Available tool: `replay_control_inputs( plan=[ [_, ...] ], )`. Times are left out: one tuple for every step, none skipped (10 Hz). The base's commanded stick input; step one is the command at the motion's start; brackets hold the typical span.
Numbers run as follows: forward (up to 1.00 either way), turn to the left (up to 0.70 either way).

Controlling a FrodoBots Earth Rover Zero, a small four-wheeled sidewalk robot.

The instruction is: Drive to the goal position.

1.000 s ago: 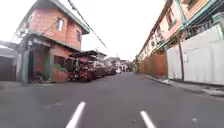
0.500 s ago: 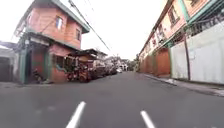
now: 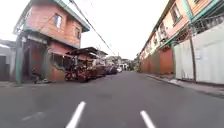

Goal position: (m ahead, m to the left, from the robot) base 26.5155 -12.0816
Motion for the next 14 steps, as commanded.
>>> replay_control_inputs(
  plan=[
    [0.70, 0.00],
    [0.70, 0.00],
    [0.70, 0.00],
    [0.70, 0.00],
    [0.70, 0.00],
    [0.70, 0.00],
    [0.70, 0.00],
    [0.70, 0.00],
    [0.70, -0.06],
    [0.70, -0.15],
    [0.70, -0.34],
    [0.70, -0.35],
    [0.70, -0.35],
    [0.70, -0.35]
  ],
)
